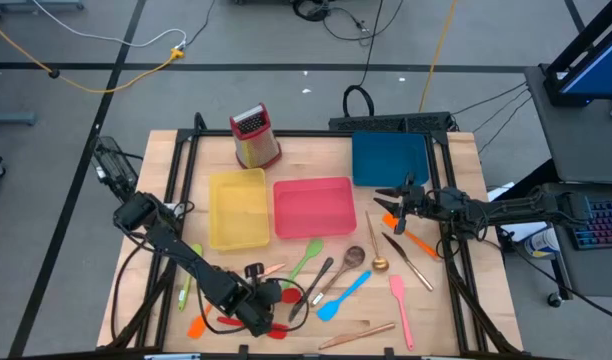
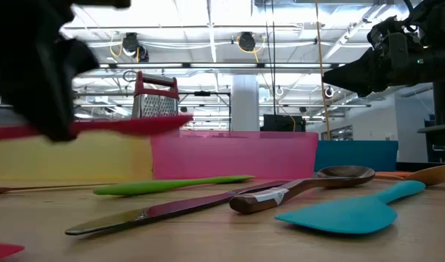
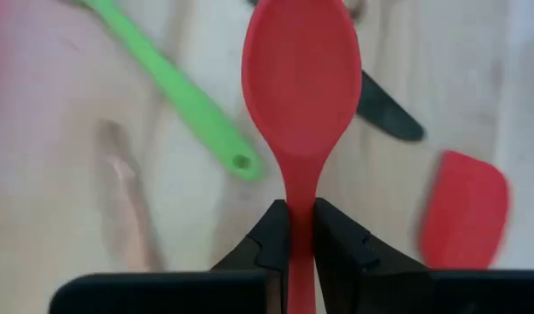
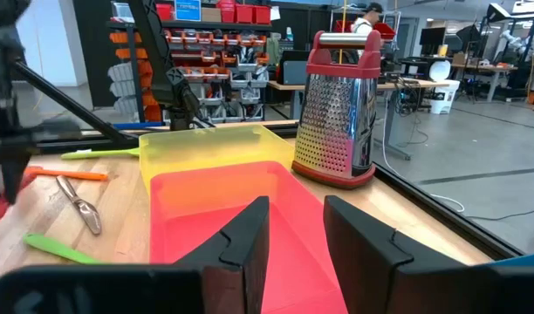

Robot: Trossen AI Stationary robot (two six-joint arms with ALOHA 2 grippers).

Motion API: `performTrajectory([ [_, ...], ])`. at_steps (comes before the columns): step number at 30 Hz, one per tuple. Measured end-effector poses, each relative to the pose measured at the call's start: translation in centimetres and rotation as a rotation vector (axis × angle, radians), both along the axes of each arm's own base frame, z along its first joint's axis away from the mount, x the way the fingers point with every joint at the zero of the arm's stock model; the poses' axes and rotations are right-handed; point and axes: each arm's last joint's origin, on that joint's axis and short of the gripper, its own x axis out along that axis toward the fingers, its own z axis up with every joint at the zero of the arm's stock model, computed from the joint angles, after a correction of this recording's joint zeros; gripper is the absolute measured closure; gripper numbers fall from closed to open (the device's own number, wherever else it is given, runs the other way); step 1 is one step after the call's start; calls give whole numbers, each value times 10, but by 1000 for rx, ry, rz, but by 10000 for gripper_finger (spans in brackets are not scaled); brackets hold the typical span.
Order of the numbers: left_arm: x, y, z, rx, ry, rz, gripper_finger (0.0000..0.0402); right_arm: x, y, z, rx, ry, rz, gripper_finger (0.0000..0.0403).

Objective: Pick & Place Kitchen Items
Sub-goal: Put the red serving spoon into the yellow bin

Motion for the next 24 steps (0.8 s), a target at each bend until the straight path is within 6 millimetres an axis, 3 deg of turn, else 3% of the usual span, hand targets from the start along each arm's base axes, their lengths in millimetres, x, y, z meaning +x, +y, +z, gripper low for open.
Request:
performTrajectory([
  [8, 1, 8, 46, 145, 39, 125, 358, 0, 0, 0, 0, 0, 0, 298],
  [15, 4, 19, 64, 208, -14, 213, 367, 0, 0, 0, 0, 0, 0, 298],
  [18, 1, 28, 72, 205, -18, 274, 363, 0, 0, 0, 0, -1, 0, 298],
  [24, -17, 60, 107, 242, -114, 467, 360, 0, 0, 0, 0, -1, 0, 298],
])
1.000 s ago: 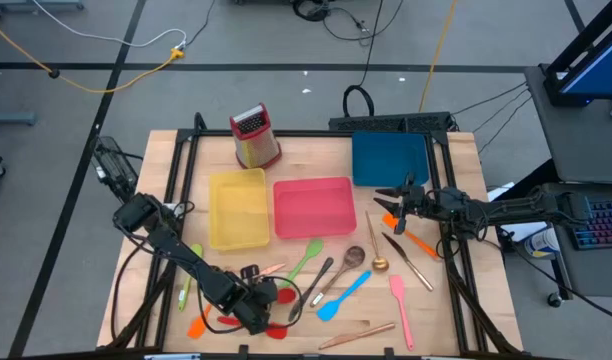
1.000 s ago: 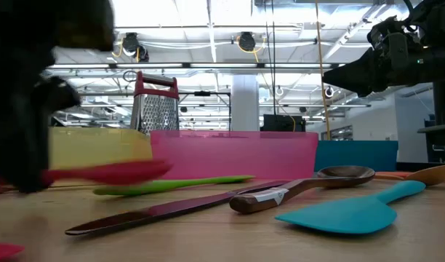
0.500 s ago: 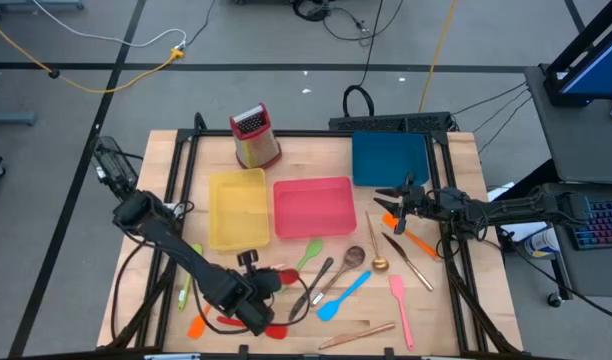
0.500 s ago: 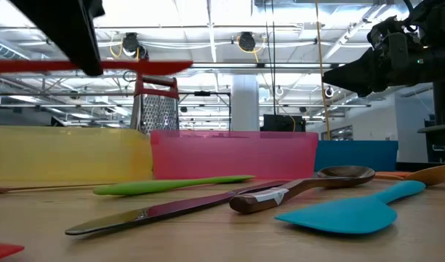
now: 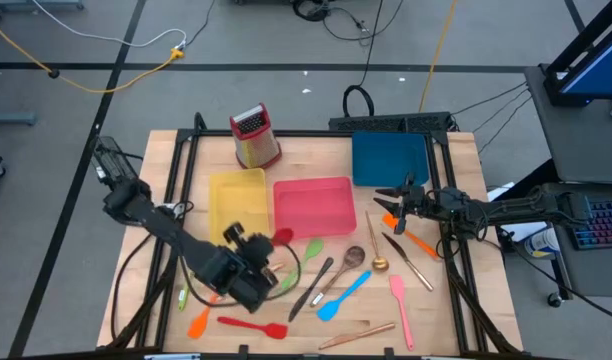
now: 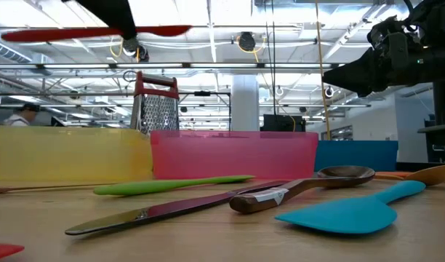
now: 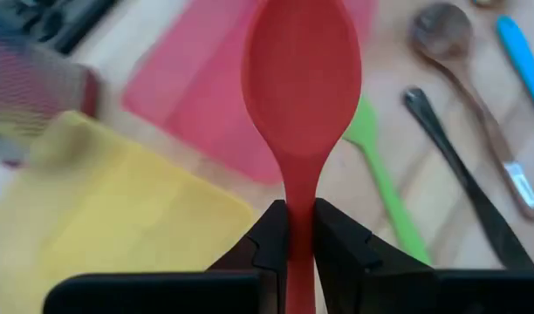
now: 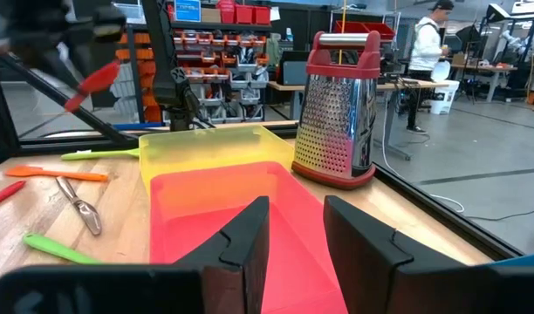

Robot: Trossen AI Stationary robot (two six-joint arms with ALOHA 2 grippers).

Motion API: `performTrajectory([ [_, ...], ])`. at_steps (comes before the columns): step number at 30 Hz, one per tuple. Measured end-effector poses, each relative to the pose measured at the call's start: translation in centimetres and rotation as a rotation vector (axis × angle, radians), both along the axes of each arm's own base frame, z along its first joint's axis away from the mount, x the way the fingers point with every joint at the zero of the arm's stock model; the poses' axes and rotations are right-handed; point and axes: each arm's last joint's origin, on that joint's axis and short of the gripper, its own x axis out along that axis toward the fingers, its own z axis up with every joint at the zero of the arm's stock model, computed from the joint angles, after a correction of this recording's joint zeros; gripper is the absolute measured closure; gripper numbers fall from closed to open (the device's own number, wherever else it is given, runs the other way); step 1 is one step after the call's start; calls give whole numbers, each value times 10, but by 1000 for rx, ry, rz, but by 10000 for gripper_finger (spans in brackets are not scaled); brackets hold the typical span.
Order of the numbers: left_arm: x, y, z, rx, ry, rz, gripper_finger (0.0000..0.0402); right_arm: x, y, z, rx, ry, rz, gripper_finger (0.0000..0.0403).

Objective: Pick & Place Kitchen Items
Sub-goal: Put the red serving spoon into the yellow bin

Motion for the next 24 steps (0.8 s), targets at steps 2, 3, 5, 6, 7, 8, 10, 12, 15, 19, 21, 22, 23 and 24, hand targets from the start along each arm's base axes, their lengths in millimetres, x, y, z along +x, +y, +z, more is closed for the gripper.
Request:
performTrajectory([
  [2, -4, 12, 9, -4, -6, 35, 364, 0, 0, 0, -4, 1, 0, 298],
  [3, -7, 18, 15, -16, -2, 52, 365, 0, 0, 0, -6, 0, -1, 298],
  [5, -10, 31, 21, -64, 3, 91, 365, 0, 0, 0, -7, -1, -1, 298],
  [6, -11, 37, 23, -89, 8, 106, 364, 0, 0, 0, -7, -2, -1, 298],
  [7, -13, 43, 25, -105, 11, 120, 362, 0, 0, 1, -8, -5, -1, 298],
  [8, -15, 48, 25, -114, 13, 132, 360, 0, 0, 1, -8, -10, -1, 298],
  [10, -18, 59, 24, -120, 19, 159, 360, 0, 0, 1, -8, -10, -1, 298],
  [12, -23, 71, 22, -116, 22, 190, 363, 0, 0, 1, -8, -10, -1, 298],
  [15, -34, 87, 14, -119, 21, 241, 365, 0, 0, 1, -8, -5, -1, 298],
  [19, -49, 107, 0, -159, -34, 314, 361, 0, 0, 1, -9, -9, -1, 298],
  [21, -55, 118, -9, -172, -63, 348, 360, 0, 0, 1, -9, -11, -1, 298],
  [22, -58, 123, -14, -181, -80, 366, 360, 0, 0, 1, -9, -13, -1, 298],
  [23, -59, 128, -19, -189, -103, 384, 360, 0, 0, 1, -9, -13, -1, 298],
  [24, -60, 133, -23, -199, -129, 404, 359, 0, 0, 1, -9, -13, -2, 298],
])
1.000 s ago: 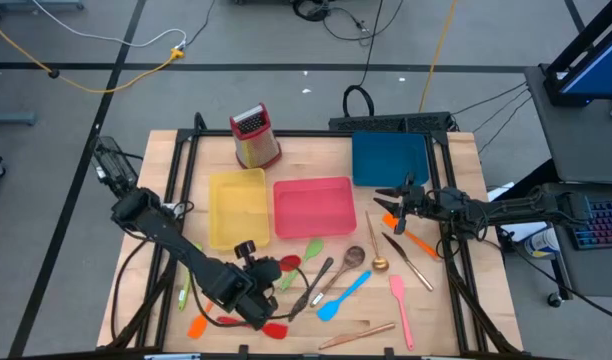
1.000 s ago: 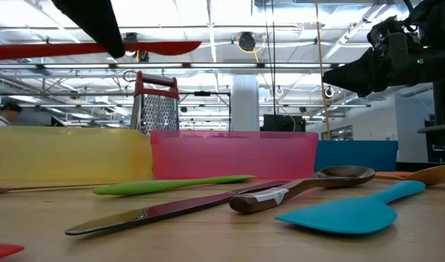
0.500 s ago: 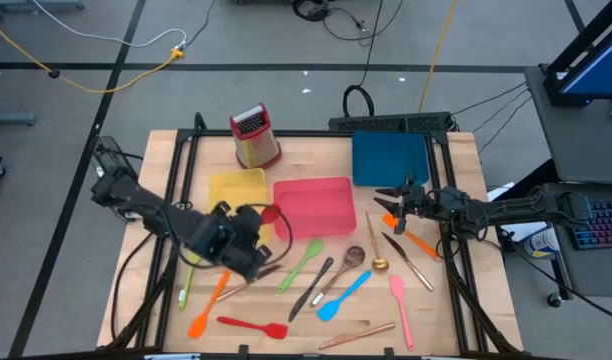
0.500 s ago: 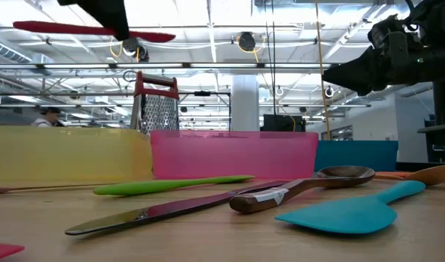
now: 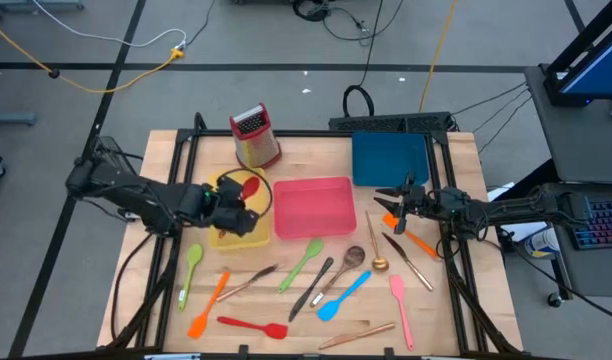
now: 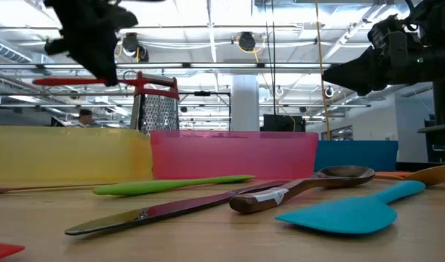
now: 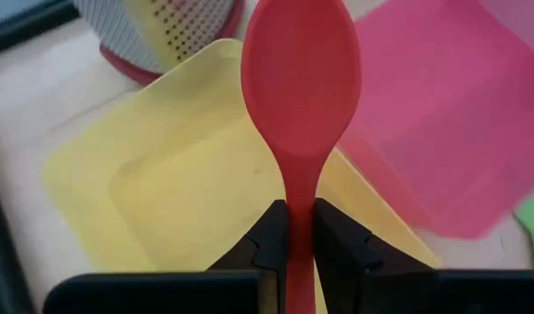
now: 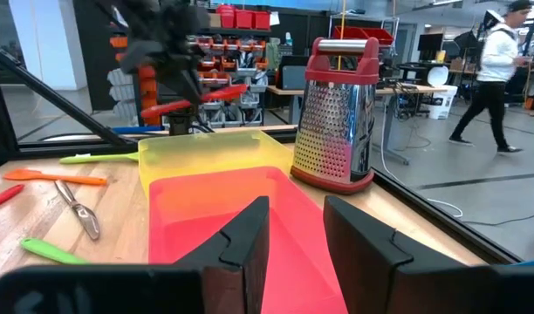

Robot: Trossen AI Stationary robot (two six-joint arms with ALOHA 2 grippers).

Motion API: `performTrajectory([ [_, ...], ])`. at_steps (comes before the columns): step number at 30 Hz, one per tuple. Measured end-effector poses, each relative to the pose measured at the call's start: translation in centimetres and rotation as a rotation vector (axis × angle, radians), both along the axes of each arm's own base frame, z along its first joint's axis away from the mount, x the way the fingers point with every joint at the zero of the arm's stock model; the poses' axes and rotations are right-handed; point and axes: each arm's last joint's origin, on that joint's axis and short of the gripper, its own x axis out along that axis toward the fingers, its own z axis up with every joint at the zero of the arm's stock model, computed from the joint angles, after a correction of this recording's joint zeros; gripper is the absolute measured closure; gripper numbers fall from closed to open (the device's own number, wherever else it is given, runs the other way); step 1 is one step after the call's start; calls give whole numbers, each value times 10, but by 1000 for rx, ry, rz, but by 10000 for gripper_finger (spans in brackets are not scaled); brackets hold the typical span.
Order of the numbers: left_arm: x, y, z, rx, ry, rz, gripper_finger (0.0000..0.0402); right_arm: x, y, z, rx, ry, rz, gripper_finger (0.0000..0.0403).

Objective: Pick & Place Kitchen Items
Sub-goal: Put the red serving spoon into the yellow bin

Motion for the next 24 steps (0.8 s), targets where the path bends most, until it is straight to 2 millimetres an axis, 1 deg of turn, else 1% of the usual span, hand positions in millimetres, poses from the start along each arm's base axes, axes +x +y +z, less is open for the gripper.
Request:
performTrajectory([
  [5, -5, 20, -32, -89, -51, 55, 358, 0, 0, 0, 0, 0, 0, 298],
  [9, -8, 33, -58, -97, -58, 91, 358, 0, 0, 0, 0, 0, 0, 298],
  [13, -12, 45, -80, -118, -98, 133, 358, 0, 0, 0, 0, 0, 0, 298],
  [16, -16, 51, -93, -147, -126, 151, 358, 0, 0, 0, 0, 0, 0, 298],
  [20, -22, 53, -111, -176, -133, 160, 358, 0, 0, 0, 0, 0, 0, 298],
  [24, -28, 53, -120, -175, -121, 182, 357, 0, 0, 0, 0, 4, 0, 298],
])
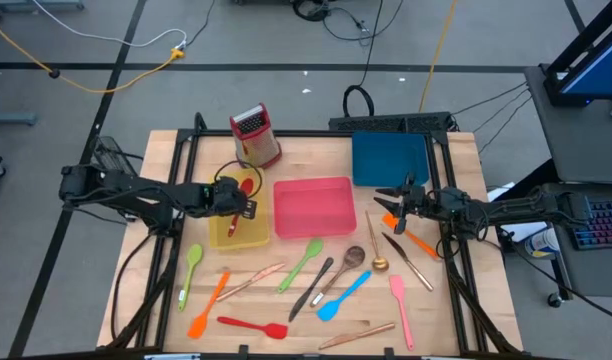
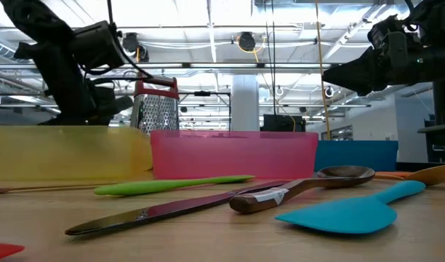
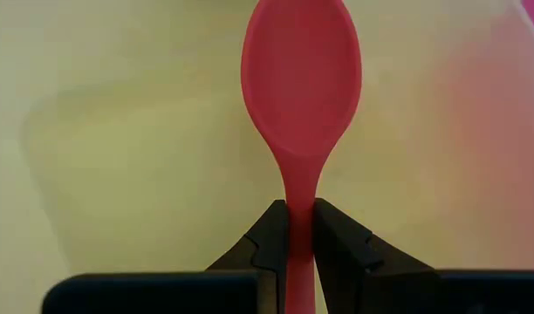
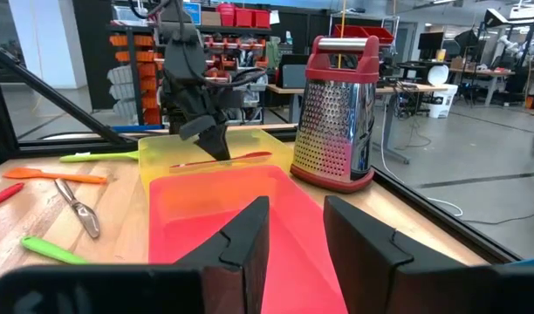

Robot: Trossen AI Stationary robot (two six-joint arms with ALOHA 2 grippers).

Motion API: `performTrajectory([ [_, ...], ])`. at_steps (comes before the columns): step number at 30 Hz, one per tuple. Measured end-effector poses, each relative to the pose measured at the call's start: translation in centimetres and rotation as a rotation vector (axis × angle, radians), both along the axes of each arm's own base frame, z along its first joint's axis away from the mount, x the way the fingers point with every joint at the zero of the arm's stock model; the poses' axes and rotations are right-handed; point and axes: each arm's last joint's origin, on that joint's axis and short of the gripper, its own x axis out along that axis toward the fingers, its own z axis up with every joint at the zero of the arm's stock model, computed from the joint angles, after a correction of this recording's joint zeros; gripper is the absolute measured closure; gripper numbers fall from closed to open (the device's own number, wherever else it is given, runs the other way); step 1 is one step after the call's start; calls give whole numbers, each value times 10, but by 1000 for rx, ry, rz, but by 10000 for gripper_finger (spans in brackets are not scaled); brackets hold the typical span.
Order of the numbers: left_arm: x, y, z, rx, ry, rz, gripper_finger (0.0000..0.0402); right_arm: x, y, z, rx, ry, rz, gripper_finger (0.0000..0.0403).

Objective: Pick & Place Kitchen Items
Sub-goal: Put the red serving spoon into the yellow bin

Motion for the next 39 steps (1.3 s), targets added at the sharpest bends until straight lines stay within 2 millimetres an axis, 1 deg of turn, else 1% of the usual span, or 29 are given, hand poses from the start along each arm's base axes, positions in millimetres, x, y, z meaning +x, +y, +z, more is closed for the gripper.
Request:
performTrajectory([
  [6, -1, 0, -1, -2, 8, 15, 357, 0, 0, 0, 1, 4, 0, 298],
  [11, -4, 1, -2, -9, 3, 90, 357, 0, 0, 0, 1, 3, 0, 298],
  [16, -3, -1, -4, -72, -16, 78, 357, 0, 0, 0, 0, 3, 0, 298],
  [19, -3, -1, -4, -70, -14, 75, 356, 0, 0, 0, 1, 3, 0, 298],
  [29, -4, -1, -4, -56, 7, 74, 310, 0, 0, 0, 1, 3, 0, 298],
  [39, -5, -2, -4, -69, 22, 58, 309, 0, 0, 0, 1, 3, 0, 298],
])
